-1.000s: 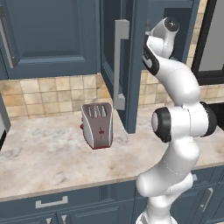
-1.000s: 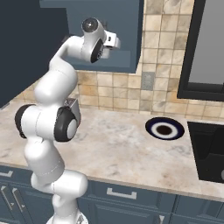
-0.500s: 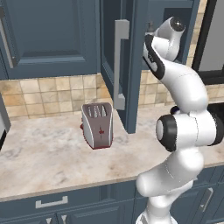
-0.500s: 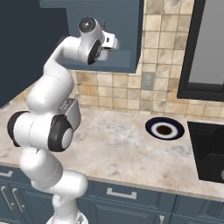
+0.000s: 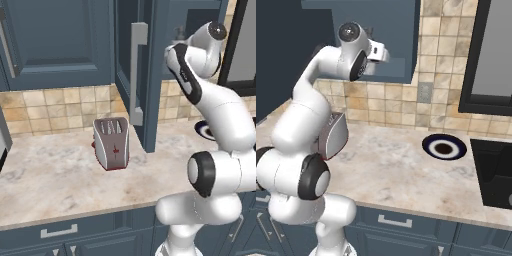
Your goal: Open the cabinet. Pick the soap dispenser and place it next to the sink. Then close the cabinet.
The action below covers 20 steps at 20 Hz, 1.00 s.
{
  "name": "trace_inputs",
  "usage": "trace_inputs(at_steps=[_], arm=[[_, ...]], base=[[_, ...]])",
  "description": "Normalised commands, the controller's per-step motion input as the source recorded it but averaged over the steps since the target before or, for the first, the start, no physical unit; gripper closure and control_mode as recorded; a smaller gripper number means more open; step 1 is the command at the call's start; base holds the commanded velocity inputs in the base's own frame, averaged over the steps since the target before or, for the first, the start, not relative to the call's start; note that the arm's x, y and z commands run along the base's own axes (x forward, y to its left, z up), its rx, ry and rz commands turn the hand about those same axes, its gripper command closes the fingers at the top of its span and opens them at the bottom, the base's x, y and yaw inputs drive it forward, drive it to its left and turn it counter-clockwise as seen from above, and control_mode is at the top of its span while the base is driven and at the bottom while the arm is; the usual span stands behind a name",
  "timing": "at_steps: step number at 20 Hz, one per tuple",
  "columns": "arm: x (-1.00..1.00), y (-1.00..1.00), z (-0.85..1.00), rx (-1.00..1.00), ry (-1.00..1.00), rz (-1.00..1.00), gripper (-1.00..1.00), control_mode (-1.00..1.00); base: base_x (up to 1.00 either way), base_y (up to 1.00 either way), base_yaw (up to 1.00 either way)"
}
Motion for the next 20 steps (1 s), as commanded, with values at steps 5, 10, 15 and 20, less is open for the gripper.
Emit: trace_inputs(at_steps=[5,10,15,20], arm=[[-0.88,-0.08,0.0,0.03,0.0,0.0,1.0,-1.0],[-0.89,-0.07,0.0,0.03,0.0,0.0,1.0,-1.0],[-0.93,-0.15,0.0,0.0,0.0,0.0,1.0,-1.0],[-0.88,-0.33,0.0,0.0,0.0,0.0,1.0,-1.0]], base=[[0.0,0.0,0.0],[0.0,0.0,0.0],[0.0,0.0,0.0],[0.0,0.0,0.0]])
